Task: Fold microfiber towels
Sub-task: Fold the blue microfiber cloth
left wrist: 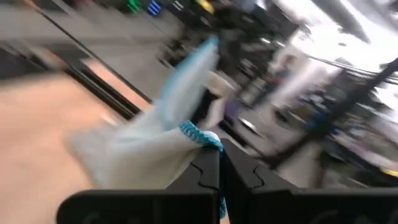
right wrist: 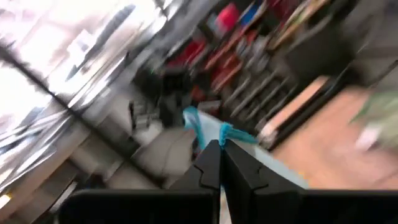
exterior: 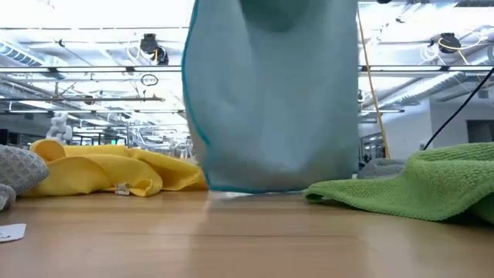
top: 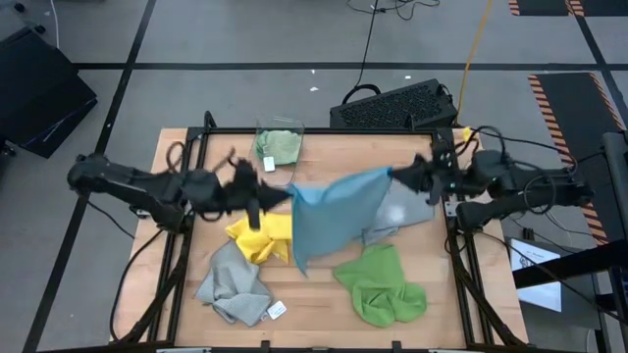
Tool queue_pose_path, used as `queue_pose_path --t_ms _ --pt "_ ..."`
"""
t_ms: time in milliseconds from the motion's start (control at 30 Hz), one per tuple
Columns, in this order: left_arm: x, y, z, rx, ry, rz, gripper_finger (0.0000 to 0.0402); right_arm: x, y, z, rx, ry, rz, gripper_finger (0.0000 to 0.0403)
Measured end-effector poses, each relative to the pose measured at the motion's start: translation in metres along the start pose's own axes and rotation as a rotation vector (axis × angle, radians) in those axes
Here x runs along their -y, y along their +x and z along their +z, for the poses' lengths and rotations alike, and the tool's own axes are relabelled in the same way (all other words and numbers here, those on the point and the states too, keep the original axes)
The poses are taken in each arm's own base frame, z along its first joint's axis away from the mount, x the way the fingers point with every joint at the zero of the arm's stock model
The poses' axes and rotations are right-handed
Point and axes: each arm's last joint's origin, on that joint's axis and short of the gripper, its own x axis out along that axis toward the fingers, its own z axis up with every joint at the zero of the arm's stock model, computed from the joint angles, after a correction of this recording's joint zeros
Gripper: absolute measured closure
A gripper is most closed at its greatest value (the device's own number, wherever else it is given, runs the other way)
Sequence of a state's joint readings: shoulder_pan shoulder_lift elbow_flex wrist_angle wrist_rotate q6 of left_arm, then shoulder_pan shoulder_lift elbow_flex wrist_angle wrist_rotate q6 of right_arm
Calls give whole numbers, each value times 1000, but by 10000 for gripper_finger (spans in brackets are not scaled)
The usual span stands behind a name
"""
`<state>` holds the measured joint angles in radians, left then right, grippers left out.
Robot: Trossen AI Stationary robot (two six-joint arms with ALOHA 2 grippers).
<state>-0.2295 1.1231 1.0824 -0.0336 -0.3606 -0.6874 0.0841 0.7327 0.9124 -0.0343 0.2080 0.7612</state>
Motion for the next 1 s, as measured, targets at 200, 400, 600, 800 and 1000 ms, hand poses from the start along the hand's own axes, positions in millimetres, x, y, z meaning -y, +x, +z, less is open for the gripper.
queue_pose_path --t_ms 200,400,600,800,1000 --pt "-28 -8 41 175 26 97 399 -11 -6 36 219 -71 -98 403" --pt "-29 -9 40 -8 -12 -100 399 -21 -13 47 147 -37 -60 403" --pt "-21 -2 -3 -364 -81 -122 399 -15 -9 19 -246 82 2 403" --pt "-9 7 -47 -586 -117 -77 394 -9 -10 -12 -646 207 -29 403" --pt "2 22 -75 -646 -166 -91 395 -6 -15 -31 -817 272 -16 403"
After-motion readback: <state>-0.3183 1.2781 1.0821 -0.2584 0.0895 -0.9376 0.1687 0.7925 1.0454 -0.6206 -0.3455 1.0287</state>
